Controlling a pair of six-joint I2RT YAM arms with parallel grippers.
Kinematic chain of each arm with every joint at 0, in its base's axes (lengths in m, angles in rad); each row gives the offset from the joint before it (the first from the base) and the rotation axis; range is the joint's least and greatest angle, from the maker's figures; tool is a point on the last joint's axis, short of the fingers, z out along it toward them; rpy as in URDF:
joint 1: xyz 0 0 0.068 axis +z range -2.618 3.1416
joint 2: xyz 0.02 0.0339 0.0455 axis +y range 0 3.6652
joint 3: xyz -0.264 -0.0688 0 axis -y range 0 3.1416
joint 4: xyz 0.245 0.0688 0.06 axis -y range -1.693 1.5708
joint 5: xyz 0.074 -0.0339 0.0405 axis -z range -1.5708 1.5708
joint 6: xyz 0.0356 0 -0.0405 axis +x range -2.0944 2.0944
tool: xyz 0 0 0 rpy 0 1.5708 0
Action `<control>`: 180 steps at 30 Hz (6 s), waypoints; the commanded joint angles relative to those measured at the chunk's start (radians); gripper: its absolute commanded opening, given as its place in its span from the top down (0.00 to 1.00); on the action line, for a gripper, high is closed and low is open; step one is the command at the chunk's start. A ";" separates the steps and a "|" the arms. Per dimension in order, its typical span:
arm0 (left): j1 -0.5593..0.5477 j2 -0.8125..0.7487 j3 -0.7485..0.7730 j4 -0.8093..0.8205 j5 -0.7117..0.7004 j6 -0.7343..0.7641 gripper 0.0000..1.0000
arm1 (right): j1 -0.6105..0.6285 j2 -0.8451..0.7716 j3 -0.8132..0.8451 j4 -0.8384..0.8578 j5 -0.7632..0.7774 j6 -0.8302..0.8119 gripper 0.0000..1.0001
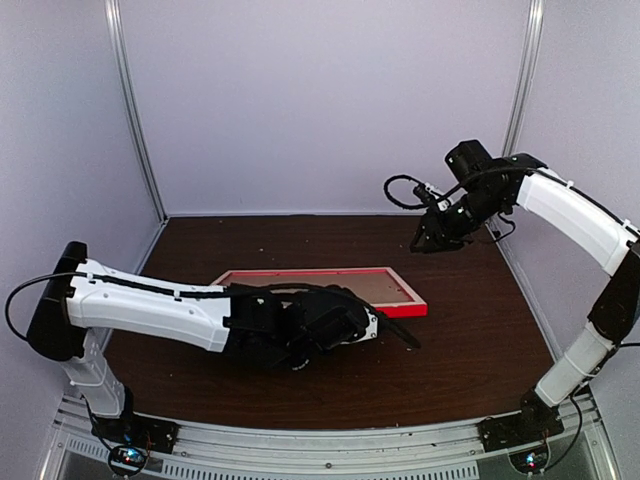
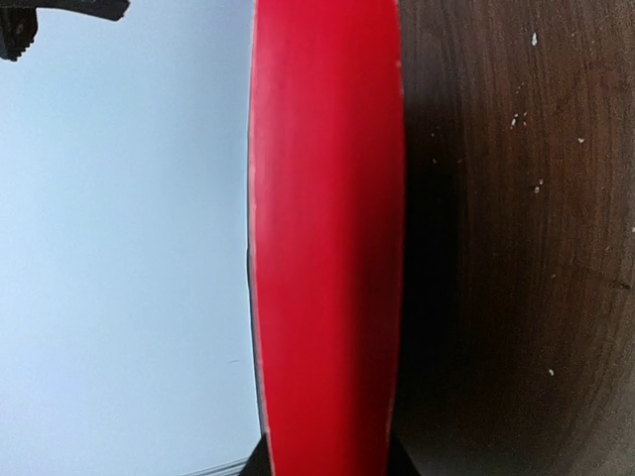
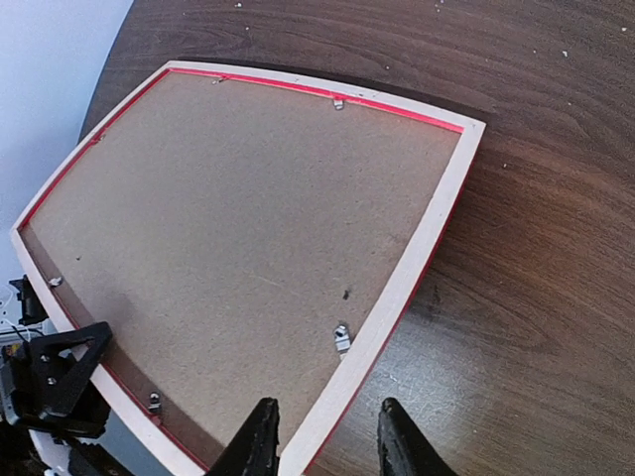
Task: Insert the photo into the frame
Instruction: Pass from the right arm to the left, then pass from the left arm to the right, then turn over the photo frame.
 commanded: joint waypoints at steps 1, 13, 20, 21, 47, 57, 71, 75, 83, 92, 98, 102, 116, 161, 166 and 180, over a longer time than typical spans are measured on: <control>0.025 -0.115 0.096 -0.014 -0.033 0.018 1.00 | -0.020 -0.040 0.036 -0.030 0.033 -0.013 0.65; 0.141 -0.237 0.284 -0.220 0.135 -0.095 1.00 | -0.080 -0.145 0.014 0.038 0.047 0.002 0.64; 0.230 -0.287 0.441 -0.281 0.226 -0.185 1.00 | -0.093 -0.173 0.015 0.060 0.040 0.000 0.63; 0.243 -0.291 0.466 -0.296 0.243 -0.200 1.00 | -0.093 -0.176 0.019 0.063 0.037 -0.002 0.63; 0.458 -0.150 0.950 -0.926 0.835 -0.310 1.00 | 0.067 -0.265 -0.099 0.363 -0.218 -0.172 0.25; 0.512 -0.064 0.942 -0.952 1.087 -0.299 1.00 | 0.145 -0.330 -0.128 0.434 -0.255 -0.281 0.15; 0.513 0.032 0.979 -0.979 1.252 -0.278 1.00 | 0.232 -0.229 -0.046 0.358 -0.145 -0.425 0.11; 0.514 0.043 0.960 -0.976 1.300 -0.265 1.00 | 0.239 -0.215 -0.041 0.344 -0.143 -0.449 0.12; 0.513 0.055 0.913 -0.959 1.321 -0.244 1.00 | 0.252 -0.167 -0.014 0.276 -0.172 -0.505 0.18; 0.513 0.082 0.901 -0.958 1.320 -0.242 1.00 | 0.277 -0.110 0.011 0.209 -0.186 -0.552 0.37; 0.513 0.083 0.891 -0.956 1.309 -0.238 1.00 | 0.278 -0.120 -0.016 0.208 -0.175 -0.557 0.52; 0.513 0.083 0.876 -0.952 1.291 -0.240 1.00 | 0.278 -0.138 -0.028 0.211 -0.169 -0.555 0.59; 0.515 -0.001 0.778 -0.827 1.207 -0.274 0.60 | 0.277 -0.201 -0.097 0.241 -0.158 -0.528 0.87; 0.547 -0.405 0.065 -0.259 0.546 -0.675 0.02 | -0.014 -0.288 -0.433 0.583 0.202 0.320 1.00; 0.549 -0.391 0.010 -0.228 0.564 -0.742 0.02 | -0.015 -0.319 -0.521 0.641 0.212 0.416 1.00; 0.588 -0.263 -0.075 -0.142 0.726 -0.899 0.02 | 0.059 -0.329 -0.747 0.771 0.212 0.604 0.90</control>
